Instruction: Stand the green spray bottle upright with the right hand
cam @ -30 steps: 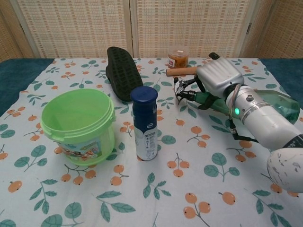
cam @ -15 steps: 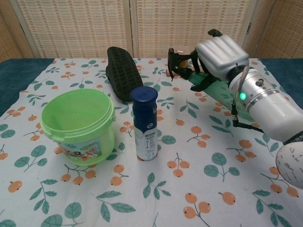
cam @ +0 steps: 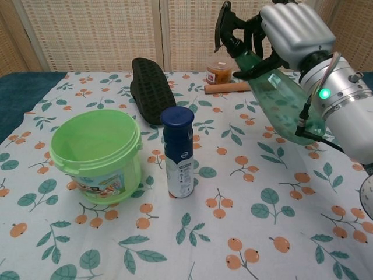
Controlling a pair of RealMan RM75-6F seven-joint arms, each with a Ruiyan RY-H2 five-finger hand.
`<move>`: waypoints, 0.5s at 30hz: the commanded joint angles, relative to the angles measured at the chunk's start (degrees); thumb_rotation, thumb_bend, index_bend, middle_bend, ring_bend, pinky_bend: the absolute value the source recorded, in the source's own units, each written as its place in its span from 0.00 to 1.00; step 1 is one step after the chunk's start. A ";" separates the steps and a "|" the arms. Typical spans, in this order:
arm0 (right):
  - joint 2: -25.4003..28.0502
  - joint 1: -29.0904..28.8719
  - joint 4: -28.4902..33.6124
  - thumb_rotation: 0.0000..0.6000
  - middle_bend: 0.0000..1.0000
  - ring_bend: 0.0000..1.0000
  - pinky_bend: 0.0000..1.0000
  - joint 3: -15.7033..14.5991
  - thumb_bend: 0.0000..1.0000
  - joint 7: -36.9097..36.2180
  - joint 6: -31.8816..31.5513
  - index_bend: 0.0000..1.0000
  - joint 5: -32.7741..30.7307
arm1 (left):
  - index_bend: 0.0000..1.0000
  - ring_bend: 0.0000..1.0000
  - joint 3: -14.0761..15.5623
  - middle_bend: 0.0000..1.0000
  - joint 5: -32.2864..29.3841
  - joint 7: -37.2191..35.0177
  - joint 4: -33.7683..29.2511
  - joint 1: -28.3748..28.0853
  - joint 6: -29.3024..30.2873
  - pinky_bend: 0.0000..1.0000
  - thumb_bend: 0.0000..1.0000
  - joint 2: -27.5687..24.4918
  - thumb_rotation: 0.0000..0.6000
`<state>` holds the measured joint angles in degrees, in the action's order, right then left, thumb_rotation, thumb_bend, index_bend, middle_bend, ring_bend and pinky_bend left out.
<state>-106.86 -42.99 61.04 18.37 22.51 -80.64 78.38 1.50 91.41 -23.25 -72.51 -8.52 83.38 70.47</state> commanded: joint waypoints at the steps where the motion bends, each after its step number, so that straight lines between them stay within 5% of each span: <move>1: 0.04 0.54 0.45 1.00 0.67 0.38 0.08 0.51 0.17 -2.98 -1.76 0.87 1.07 | 0.10 0.00 0.04 0.07 0.08 0.13 -0.02 0.01 0.09 0.14 0.33 0.08 1.00; 10: -2.78 0.55 -6.68 1.00 0.67 0.38 0.08 1.38 0.18 -20.02 -7.01 0.87 4.51 | 0.09 0.00 0.14 0.07 0.10 0.28 0.26 -0.10 -0.13 0.14 0.33 0.40 1.00; 15: -4.39 0.98 -12.13 1.00 0.67 0.38 0.08 2.02 0.18 -39.94 -9.01 0.86 5.33 | 0.09 0.00 0.09 0.07 0.09 0.32 0.52 -0.19 -0.15 0.14 0.33 0.64 1.00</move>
<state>-109.52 -42.37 53.91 19.72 -3.53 -87.36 82.51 1.60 91.49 -22.94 -72.00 -8.71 83.21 71.09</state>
